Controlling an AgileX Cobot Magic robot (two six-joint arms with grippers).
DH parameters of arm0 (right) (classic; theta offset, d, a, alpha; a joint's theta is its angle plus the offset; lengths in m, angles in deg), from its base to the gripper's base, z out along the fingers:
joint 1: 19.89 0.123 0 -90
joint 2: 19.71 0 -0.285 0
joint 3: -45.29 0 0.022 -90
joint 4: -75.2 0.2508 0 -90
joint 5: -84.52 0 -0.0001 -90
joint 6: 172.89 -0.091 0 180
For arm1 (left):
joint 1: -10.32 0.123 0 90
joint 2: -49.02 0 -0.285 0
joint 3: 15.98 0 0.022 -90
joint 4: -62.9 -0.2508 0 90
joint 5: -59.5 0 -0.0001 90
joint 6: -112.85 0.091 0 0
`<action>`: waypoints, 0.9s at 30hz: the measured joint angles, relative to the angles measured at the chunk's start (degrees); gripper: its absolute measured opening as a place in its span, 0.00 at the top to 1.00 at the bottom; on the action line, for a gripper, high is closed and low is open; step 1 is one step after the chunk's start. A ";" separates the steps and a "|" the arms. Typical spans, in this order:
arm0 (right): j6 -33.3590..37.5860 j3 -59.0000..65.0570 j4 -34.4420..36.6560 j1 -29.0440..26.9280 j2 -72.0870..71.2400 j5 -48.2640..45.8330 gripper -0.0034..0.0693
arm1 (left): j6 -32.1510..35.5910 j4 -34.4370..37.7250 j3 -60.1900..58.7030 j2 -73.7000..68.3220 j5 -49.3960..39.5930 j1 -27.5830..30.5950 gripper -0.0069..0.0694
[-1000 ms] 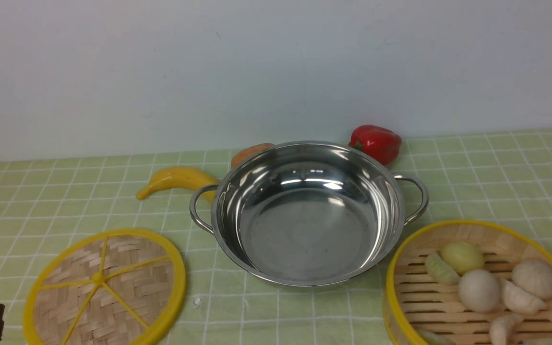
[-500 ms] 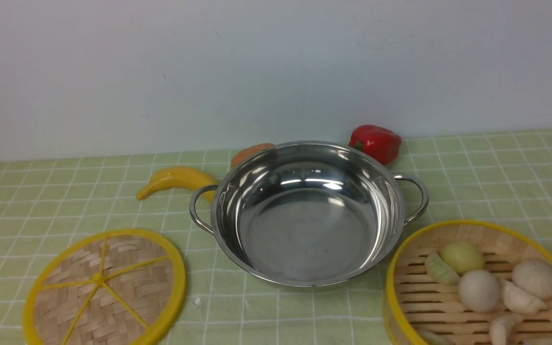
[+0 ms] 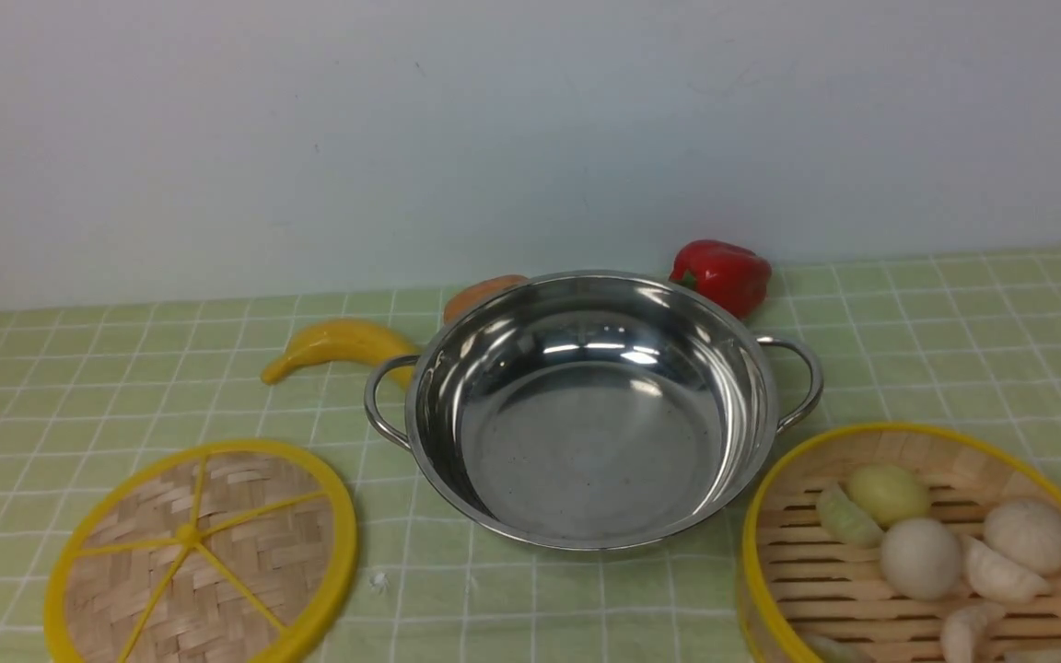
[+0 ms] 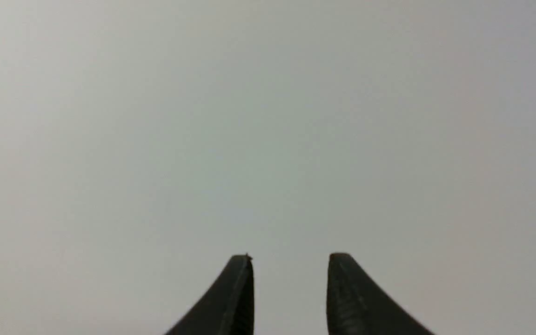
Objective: Place the steamer in the pot on the green tablecloth, and put the lid on the steamer.
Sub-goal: 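Reach for and grasp the rim of the bamboo steamer holding the buns with the right gripper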
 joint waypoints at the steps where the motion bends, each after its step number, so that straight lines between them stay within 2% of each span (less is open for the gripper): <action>1: 0.00 0.00 0.00 0.00 0.54 -1.36 0.62 | 0.00 -0.10 0.00 0.00 -1.48 0.00 0.62; 2: -0.18 0.00 0.00 0.00 4.48 -12.35 0.62 | -1.33 -0.30 0.00 -3.75 -13.18 0.00 0.62; 3: -0.30 0.00 0.00 0.00 6.27 -14.94 0.62 | -1.59 -0.35 0.00 -4.70 -15.95 0.00 0.62; 4: -1.45 0.00 -0.15 0.00 11.76 -25.56 0.62 | -2.58 -0.50 -0.05 -9.45 -26.77 0.00 0.62; 6: -2.31 0.00 -0.35 0.00 14.73 -30.57 0.62 | -2.84 -0.61 -0.05 -11.80 -31.61 0.00 0.61; 8: -4.83 0.00 -2.11 0.00 22.25 -37.05 0.62 | -3.14 -0.67 -0.05 -17.50 -40.06 0.00 0.60; 15: -12.08 0.99 -14.15 0.00 31.96 -37.77 0.62 | -3.75 -0.69 -0.05 -27.90 -44.65 0.00 0.60; 18: -16.17 7.18 -18.65 0.00 32.31 -33.95 0.62 | -3.94 0.75 -0.05 -31.32 -44.89 0.00 0.60; 27: -19.67 23.07 -17.67 0.00 32.50 -15.53 0.62 | -3.89 3.19 -0.05 -32.15 -45.04 0.00 0.59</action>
